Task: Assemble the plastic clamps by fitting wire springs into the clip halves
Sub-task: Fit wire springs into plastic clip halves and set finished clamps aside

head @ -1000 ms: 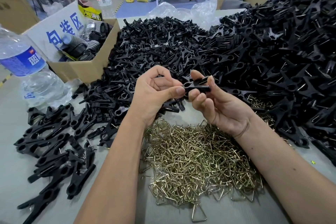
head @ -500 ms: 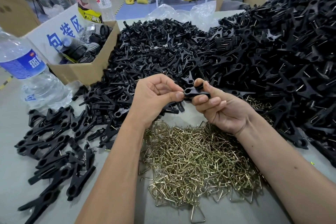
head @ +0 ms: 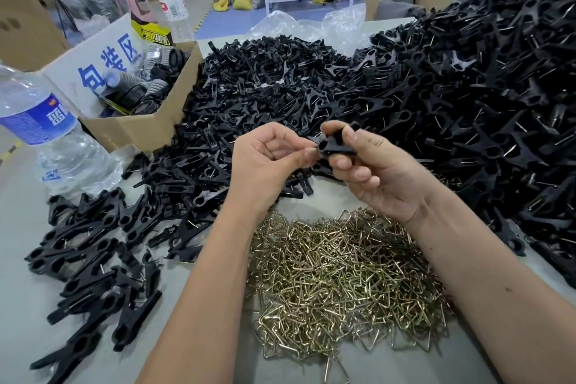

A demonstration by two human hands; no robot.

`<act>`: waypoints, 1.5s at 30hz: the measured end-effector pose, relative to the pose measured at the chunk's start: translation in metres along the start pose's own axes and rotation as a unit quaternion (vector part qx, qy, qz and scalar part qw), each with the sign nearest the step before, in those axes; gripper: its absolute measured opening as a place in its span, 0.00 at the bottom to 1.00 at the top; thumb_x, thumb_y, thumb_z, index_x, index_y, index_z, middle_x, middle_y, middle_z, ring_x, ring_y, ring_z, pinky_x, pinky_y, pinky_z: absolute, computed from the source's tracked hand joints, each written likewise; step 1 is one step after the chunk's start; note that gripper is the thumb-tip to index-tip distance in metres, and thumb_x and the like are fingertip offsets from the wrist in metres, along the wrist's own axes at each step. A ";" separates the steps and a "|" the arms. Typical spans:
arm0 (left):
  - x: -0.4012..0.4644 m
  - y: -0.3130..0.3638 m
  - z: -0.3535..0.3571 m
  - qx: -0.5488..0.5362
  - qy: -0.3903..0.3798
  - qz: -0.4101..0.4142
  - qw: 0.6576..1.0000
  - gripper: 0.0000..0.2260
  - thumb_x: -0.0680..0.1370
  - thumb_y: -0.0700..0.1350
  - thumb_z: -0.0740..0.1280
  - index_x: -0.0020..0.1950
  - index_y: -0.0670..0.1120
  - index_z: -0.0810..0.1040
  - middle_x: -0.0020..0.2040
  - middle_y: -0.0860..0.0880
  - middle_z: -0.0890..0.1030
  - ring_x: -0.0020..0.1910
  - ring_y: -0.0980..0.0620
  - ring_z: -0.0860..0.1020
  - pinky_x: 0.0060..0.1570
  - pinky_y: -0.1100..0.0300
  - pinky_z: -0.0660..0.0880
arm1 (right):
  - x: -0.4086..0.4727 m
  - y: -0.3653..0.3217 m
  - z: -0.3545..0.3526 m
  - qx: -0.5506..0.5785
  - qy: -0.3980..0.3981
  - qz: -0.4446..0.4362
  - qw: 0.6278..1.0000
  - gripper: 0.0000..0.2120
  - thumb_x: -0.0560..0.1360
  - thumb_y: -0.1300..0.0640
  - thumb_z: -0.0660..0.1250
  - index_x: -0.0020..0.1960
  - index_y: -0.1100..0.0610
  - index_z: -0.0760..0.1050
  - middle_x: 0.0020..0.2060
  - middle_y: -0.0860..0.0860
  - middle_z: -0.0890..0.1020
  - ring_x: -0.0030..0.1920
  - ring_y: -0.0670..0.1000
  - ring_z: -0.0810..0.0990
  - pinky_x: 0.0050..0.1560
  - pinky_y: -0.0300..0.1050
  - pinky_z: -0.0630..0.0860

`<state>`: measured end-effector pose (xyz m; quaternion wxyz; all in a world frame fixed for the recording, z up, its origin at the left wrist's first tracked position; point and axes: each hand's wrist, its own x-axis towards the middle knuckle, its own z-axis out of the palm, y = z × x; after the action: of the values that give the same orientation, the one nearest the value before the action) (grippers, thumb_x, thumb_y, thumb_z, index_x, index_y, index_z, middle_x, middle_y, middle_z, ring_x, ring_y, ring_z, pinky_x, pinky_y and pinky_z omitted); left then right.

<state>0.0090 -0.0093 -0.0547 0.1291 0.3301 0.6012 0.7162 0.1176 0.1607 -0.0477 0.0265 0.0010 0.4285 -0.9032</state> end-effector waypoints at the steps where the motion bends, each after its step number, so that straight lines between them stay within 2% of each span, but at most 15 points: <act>1: 0.004 0.000 0.003 0.015 0.016 -0.003 1.000 0.09 0.70 0.37 0.80 0.43 0.48 0.84 0.44 0.43 0.88 0.44 0.46 0.86 0.49 0.54 0.83 | 0.002 -0.007 0.002 -0.058 0.032 -0.028 0.997 0.15 0.73 0.52 0.77 0.58 0.53 0.86 0.35 0.52 0.80 0.28 0.42 0.76 0.26 0.30 0.75; 5: 0.039 0.002 -0.002 0.221 0.090 -0.003 0.971 0.09 0.71 0.40 0.81 0.43 0.47 0.81 0.40 0.52 0.87 0.42 0.52 0.85 0.47 0.57 0.83 | 0.019 -0.053 0.008 -0.315 0.197 -0.143 0.917 0.14 0.75 0.53 0.75 0.59 0.53 0.86 0.32 0.51 0.83 0.27 0.47 0.77 0.25 0.36 0.74; 7: 0.059 0.006 -0.012 0.329 0.130 0.000 0.935 0.10 0.72 0.41 0.80 0.40 0.51 0.80 0.38 0.54 0.85 0.40 0.56 0.84 0.45 0.60 0.82 | 0.030 -0.079 0.007 -0.480 0.298 -0.181 0.805 0.15 0.74 0.53 0.78 0.60 0.52 0.85 0.32 0.51 0.85 0.25 0.47 0.77 0.27 0.39 0.77; 10: 0.084 0.007 -0.029 0.438 0.156 -0.039 0.884 0.12 0.73 0.38 0.77 0.38 0.53 0.79 0.37 0.57 0.81 0.39 0.59 0.80 0.46 0.58 0.80 | 0.053 -0.105 0.001 -0.659 0.373 -0.195 0.624 0.20 0.72 0.50 0.80 0.63 0.53 0.85 0.49 0.55 0.88 0.38 0.47 0.80 0.55 0.48 0.82; 14: 0.112 0.006 -0.037 0.527 0.080 -0.097 0.841 0.13 0.74 0.37 0.75 0.39 0.55 0.80 0.47 0.51 0.85 0.49 0.50 0.83 0.54 0.54 0.81 | 0.102 -0.093 0.020 -0.783 0.242 -0.172 0.546 0.11 0.77 0.55 0.76 0.59 0.50 0.85 0.53 0.52 0.87 0.45 0.46 0.79 0.53 0.38 0.74; 17: 0.125 0.008 -0.031 0.567 0.011 -0.108 0.816 0.12 0.74 0.38 0.75 0.41 0.56 0.80 0.51 0.47 0.86 0.52 0.46 0.83 0.58 0.52 0.80 | 0.142 -0.076 0.020 -0.899 0.082 -0.057 0.427 0.18 0.79 0.61 0.70 0.66 0.45 0.82 0.63 0.52 0.82 0.62 0.56 0.76 0.65 0.53 0.77; 19: 0.131 0.006 -0.029 0.579 -0.028 -0.119 0.806 0.12 0.74 0.37 0.74 0.43 0.56 0.82 0.50 0.46 0.86 0.52 0.45 0.83 0.57 0.51 0.81 | 0.162 -0.071 0.015 -0.922 0.002 0.016 0.388 0.22 0.78 0.62 0.71 0.70 0.46 0.79 0.64 0.54 0.80 0.65 0.60 0.73 0.66 0.57 0.75; 23: 0.137 -0.002 -0.032 0.602 -0.037 -0.128 0.787 0.10 0.76 0.38 0.70 0.53 0.49 0.85 0.55 0.42 0.83 0.54 0.40 0.81 0.54 0.49 0.80 | 0.185 -0.069 0.007 -0.913 -0.009 0.032 0.407 0.20 0.70 0.61 0.80 0.60 0.50 0.84 0.49 0.50 0.84 0.52 0.56 0.81 0.56 0.50 0.79; 25: 0.138 -0.006 -0.033 0.603 -0.014 -0.130 0.787 0.09 0.76 0.39 0.71 0.54 0.48 0.86 0.55 0.42 0.83 0.54 0.38 0.81 0.53 0.48 0.80 | 0.189 -0.069 0.001 -0.913 0.008 0.003 0.408 0.12 0.72 0.63 0.77 0.53 0.51 0.84 0.39 0.46 0.78 0.42 0.51 0.76 0.47 0.47 0.75; 27: 0.138 -0.009 -0.034 0.600 0.023 -0.133 0.788 0.09 0.75 0.40 0.72 0.54 0.47 0.85 0.56 0.42 0.83 0.54 0.38 0.82 0.54 0.48 0.80 | 0.189 -0.070 -0.007 -0.907 0.045 -0.024 0.418 0.09 0.74 0.62 0.75 0.47 0.49 0.81 0.42 0.49 0.77 0.45 0.54 0.75 0.46 0.47 0.73; 30: 0.141 -0.015 -0.038 0.573 0.104 -0.115 0.805 0.07 0.77 0.39 0.72 0.54 0.45 0.85 0.54 0.43 0.83 0.54 0.40 0.82 0.51 0.53 0.78 | 0.188 -0.075 -0.018 -0.862 0.114 -0.063 0.489 0.08 0.74 0.58 0.78 0.52 0.52 0.84 0.50 0.52 0.83 0.53 0.56 0.80 0.56 0.50 0.78; 35: 0.143 -0.014 -0.047 0.519 0.173 -0.105 0.831 0.03 0.78 0.41 0.75 0.50 0.44 0.83 0.51 0.44 0.83 0.56 0.43 0.80 0.48 0.58 0.70 | 0.185 -0.085 -0.015 -0.780 0.185 -0.114 0.587 0.06 0.77 0.60 0.75 0.50 0.53 0.79 0.38 0.45 0.78 0.45 0.52 0.78 0.56 0.48 0.78; 38: 0.145 -0.011 -0.049 0.505 0.195 -0.105 0.834 0.08 0.77 0.38 0.75 0.56 0.46 0.85 0.56 0.44 0.84 0.58 0.44 0.81 0.55 0.56 0.77 | 0.184 -0.082 -0.008 -0.803 0.145 -0.083 0.572 0.07 0.78 0.59 0.75 0.56 0.55 0.82 0.37 0.42 0.75 0.45 0.51 0.77 0.55 0.46 0.76; 42: 0.141 -0.008 -0.048 0.469 0.234 -0.093 0.847 0.08 0.76 0.40 0.76 0.53 0.50 0.85 0.56 0.47 0.85 0.60 0.48 0.81 0.57 0.56 0.78 | 0.188 -0.056 0.004 -0.874 0.048 0.005 0.483 0.07 0.76 0.60 0.75 0.54 0.55 0.84 0.44 0.51 0.80 0.46 0.53 0.76 0.49 0.42 0.71; 45: 0.134 -0.004 -0.047 0.429 0.284 -0.091 0.853 0.07 0.76 0.46 0.78 0.53 0.51 0.85 0.49 0.53 0.85 0.53 0.52 0.83 0.55 0.56 0.78 | 0.189 -0.036 0.006 -0.853 0.070 -0.012 0.517 0.08 0.76 0.62 0.74 0.54 0.57 0.83 0.43 0.51 0.78 0.46 0.52 0.75 0.50 0.42 0.73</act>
<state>-0.1221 0.0332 -0.0189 -0.1368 0.0788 0.8867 0.4345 -0.0727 0.1698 -0.0202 -0.0265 0.0362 0.9938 -0.1016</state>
